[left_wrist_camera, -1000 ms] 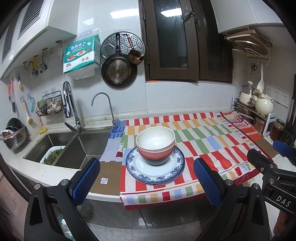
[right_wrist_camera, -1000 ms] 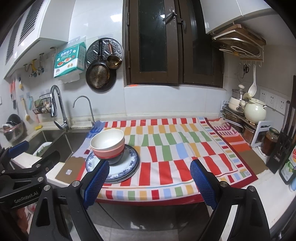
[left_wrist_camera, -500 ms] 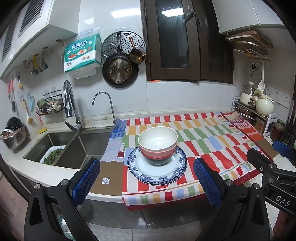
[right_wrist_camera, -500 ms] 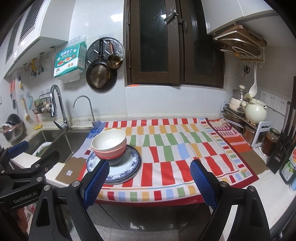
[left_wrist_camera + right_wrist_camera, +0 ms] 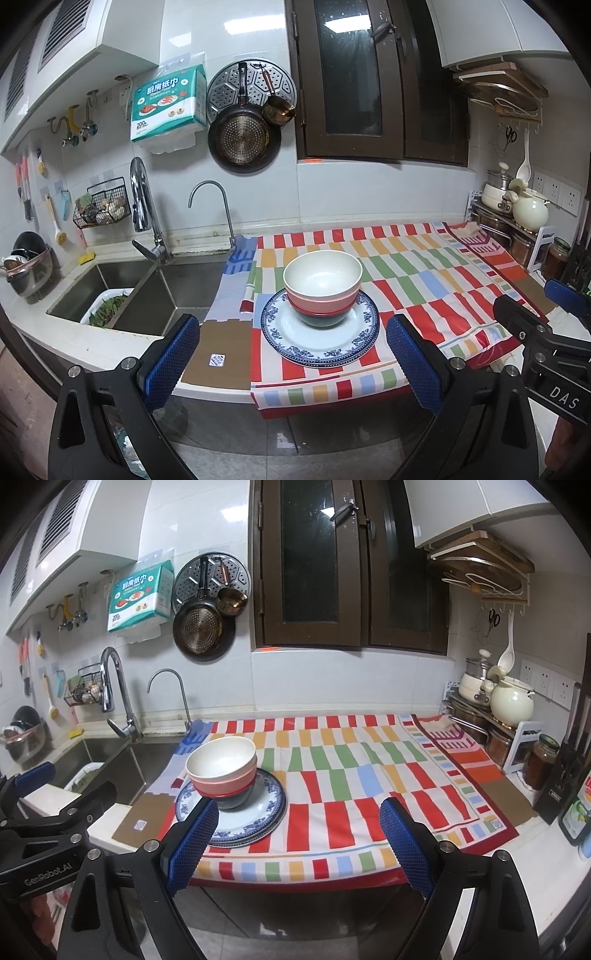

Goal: Organize plates and bowls

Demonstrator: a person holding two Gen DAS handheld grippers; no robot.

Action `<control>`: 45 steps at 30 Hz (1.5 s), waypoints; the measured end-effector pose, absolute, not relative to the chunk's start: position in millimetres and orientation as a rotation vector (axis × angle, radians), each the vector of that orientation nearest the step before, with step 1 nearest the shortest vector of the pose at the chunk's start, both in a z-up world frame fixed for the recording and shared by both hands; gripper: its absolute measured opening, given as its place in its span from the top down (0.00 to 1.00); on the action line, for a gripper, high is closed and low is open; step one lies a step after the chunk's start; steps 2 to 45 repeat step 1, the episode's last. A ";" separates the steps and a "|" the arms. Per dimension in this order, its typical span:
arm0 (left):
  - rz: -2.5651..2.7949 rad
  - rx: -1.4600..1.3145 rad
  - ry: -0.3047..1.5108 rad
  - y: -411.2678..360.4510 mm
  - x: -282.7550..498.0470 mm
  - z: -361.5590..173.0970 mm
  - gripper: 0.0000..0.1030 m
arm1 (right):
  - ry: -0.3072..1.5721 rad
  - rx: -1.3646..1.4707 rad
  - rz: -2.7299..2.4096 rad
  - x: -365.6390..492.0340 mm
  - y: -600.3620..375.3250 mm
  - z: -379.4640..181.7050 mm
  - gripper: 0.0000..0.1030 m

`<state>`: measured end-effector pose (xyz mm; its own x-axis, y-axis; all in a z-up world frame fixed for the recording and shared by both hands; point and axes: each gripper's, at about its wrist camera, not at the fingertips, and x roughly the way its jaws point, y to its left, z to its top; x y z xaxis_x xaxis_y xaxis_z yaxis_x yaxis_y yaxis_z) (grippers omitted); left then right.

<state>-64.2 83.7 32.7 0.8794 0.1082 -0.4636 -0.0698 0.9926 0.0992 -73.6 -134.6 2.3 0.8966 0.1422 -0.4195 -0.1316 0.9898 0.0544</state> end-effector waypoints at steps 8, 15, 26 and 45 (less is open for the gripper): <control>0.090 0.080 0.484 84.6 -64.3 32.9 0.00 | 0.436 0.027 0.142 -73.6 -134.7 2.2 0.13; 0.090 0.080 0.484 84.6 -64.3 32.9 0.00 | 0.436 0.027 0.142 -73.6 -134.7 2.2 0.13; 0.090 0.080 0.484 84.6 -64.3 32.9 0.00 | 0.436 0.027 0.142 -73.6 -134.7 2.2 0.13; 0.090 0.080 0.484 84.6 -64.3 32.9 0.00 | 0.436 0.027 0.142 -73.6 -134.7 2.2 0.13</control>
